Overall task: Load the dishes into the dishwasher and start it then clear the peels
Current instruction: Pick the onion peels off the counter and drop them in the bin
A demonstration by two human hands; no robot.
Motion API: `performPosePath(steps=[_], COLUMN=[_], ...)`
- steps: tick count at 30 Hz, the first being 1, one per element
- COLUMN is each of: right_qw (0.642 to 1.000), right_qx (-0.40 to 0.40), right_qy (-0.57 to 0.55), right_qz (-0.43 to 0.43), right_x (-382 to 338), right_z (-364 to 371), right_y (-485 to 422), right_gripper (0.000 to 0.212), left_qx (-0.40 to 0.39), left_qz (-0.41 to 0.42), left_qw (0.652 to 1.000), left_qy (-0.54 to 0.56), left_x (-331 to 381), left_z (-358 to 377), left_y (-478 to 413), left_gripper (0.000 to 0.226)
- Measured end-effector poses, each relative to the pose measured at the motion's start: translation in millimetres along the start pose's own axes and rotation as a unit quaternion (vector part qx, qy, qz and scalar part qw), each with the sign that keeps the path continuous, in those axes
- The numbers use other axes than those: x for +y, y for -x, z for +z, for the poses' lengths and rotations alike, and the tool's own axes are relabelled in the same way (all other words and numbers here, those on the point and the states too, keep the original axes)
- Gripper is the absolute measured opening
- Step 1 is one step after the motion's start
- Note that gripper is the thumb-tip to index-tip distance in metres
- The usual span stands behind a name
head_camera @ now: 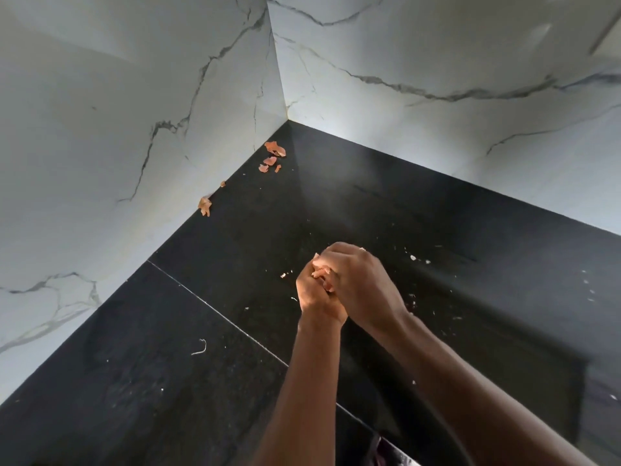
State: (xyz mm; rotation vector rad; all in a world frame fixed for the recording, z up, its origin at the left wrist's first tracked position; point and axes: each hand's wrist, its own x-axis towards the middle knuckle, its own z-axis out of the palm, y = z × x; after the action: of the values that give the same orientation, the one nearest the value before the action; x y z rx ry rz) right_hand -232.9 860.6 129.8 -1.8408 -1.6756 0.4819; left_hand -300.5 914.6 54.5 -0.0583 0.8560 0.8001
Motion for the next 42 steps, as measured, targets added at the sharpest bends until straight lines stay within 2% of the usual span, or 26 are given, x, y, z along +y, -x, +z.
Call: performPosePath(steps=[5, 8, 10, 12, 14, 17, 18, 19, 23, 27, 33, 37, 42], right_qw=[0.997, 0.999, 0.983, 0.939, 0.873, 0.743, 0.714, 0.701, 0.73, 0.741, 0.668, 0.622, 0.58], right_qx=[-0.046, 0.038, 0.135, 0.188, 0.191, 0.203, 0.209, 0.214, 0.206, 0.178, 0.15, 0.118, 0.113], right_qy=[-0.046, -0.025, -0.089, -0.218, -0.357, -0.552, -0.583, -0.594, -0.559, -0.533, -0.575, -0.585, -0.584], right_qz=[0.036, 0.03, 0.086, 0.189, 0.272, 0.321, 0.327, 0.33, 0.335, 0.368, 0.448, 0.507, 0.557], right_x=[-18, -20, -21, -21, -23, -24, -25, -27, -27, -14, 12, 32, 73], right_z=[-1, -5, -3, 1, 10, 21, 24, 25, 26, 22, 37, 66, 121], right_y=[39, 52, 61, 66, 80, 107, 116, 130, 192, 260, 347, 387, 401], right_gripper=[0.023, 0.021, 0.026, 0.024, 0.02, 0.023, 0.024, 0.025, 0.03, 0.032, 0.03, 0.029, 0.024], left_qx=[-0.042, -0.044, -0.047, -0.05, -0.056, -0.077, -0.071, -0.057, -0.009, 0.028, 0.077, 0.185, 0.253], left_qz=[-0.042, -0.026, -0.007, 0.006, 0.003, -0.014, -0.007, 0.005, 0.037, 0.051, 0.036, 0.037, 0.038], left_qw=[0.996, 0.996, 0.997, 0.997, 0.996, 0.993, 0.994, 0.996, 0.997, 0.997, 0.996, 0.981, 0.964], left_qy=[0.07, 0.066, 0.057, 0.063, 0.065, 0.083, 0.082, 0.075, 0.06, 0.045, 0.001, -0.037, -0.072], left_x=[-11, -15, -18, -22, -30, -50, -58, -69, -114, -164, -232, -265, -290], left_z=[-8, -16, -22, -26, -35, -45, -46, -50, -75, -105, -165, -219, -263], left_y=[22, 31, 39, 47, 60, 86, 96, 107, 150, 189, 218, 213, 173], left_gripper=[0.029, 0.03, 0.03, 0.03, 0.031, 0.03, 0.03, 0.03, 0.031, 0.032, 0.032, 0.028, 0.016])
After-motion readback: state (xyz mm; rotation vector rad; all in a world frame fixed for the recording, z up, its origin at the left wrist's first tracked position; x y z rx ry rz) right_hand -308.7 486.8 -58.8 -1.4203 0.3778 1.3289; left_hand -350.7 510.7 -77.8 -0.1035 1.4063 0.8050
